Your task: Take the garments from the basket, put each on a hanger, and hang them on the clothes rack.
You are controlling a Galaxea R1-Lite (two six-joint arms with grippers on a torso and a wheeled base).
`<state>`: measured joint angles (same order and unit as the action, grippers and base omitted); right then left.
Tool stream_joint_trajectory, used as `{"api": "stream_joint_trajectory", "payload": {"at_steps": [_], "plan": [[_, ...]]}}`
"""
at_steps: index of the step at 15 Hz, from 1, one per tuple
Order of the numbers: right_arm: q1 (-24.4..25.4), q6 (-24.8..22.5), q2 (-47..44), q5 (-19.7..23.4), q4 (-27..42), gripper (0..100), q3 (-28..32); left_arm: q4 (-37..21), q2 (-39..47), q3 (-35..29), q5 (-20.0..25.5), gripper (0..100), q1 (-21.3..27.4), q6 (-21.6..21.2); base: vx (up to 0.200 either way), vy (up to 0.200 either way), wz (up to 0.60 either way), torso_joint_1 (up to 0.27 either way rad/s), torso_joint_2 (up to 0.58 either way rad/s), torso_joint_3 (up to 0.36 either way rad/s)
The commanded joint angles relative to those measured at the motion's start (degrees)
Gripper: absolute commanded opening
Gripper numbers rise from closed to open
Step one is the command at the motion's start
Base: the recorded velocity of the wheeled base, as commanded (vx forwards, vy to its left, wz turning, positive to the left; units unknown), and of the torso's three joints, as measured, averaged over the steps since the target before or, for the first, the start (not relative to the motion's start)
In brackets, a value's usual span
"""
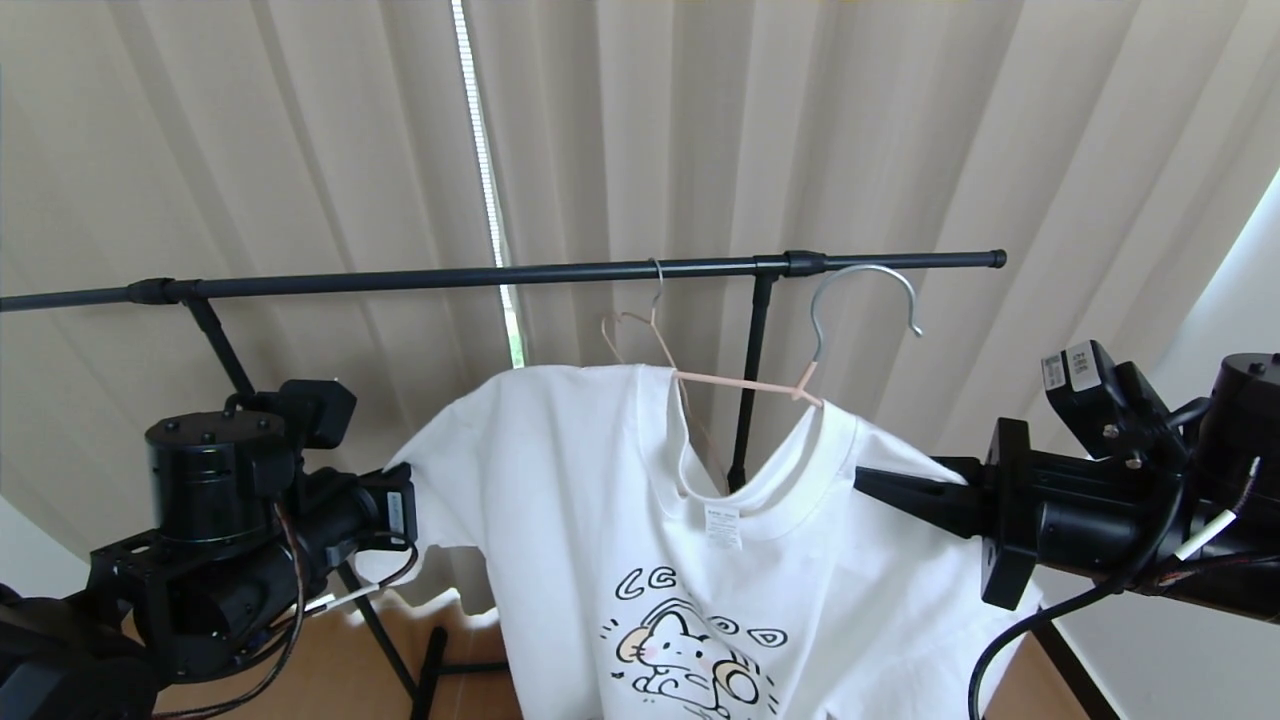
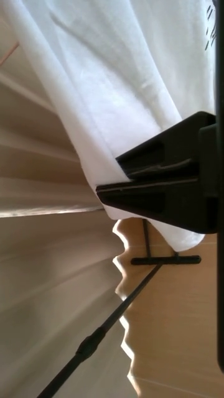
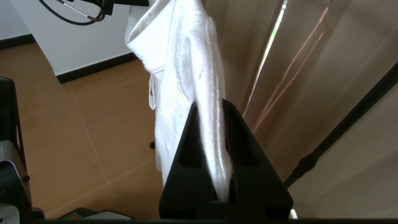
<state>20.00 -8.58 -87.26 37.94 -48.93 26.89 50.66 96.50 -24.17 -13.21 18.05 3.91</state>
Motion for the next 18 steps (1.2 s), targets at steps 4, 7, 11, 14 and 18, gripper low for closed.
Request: {"api": "stream_joint_trajectory", "payload": {"at_steps": [4, 7, 11, 14, 18], "plan": [[0.03, -0.03, -0.02, 0.03, -0.02, 0, 0.0, 0.05, 0.09, 0.44, 0.12, 0, 0.05, 0.04, 0.0, 0.0, 0.0, 0.0, 0.0, 0.0], [0.03, -0.03, -0.1, 0.03, -0.02, 0, -0.09, 0.31, -0.26, 0.53, 0.29, 100, 0.31, 0.04, 0.0, 0.0, 0.0, 0.0, 0.0, 0.0], [0.03, 0.06, -0.28, 0.03, -0.02, 0, -0.09, 6.29, -2.11, 4.13, 3.37, 100, 0.4, -0.22, 0.0, 0.0, 0.0, 0.0, 0.0, 0.0], [-0.41, 0.23, -0.54, 3.55, 0.07, 0, -0.09, 8.31, -7.56, 6.16, 5.92, 100, 0.4, -2.68, 0.0, 0.0, 0.0, 0.0, 0.0, 0.0], [-1.11, 0.23, -2.92, 4.51, -0.11, 0, -0.09, -2.41, -18.98, 1.15, 12.69, 100, 1.72, -6.37, 0.0, 0.0, 0.0, 0.0, 0.0, 0.0]]}}
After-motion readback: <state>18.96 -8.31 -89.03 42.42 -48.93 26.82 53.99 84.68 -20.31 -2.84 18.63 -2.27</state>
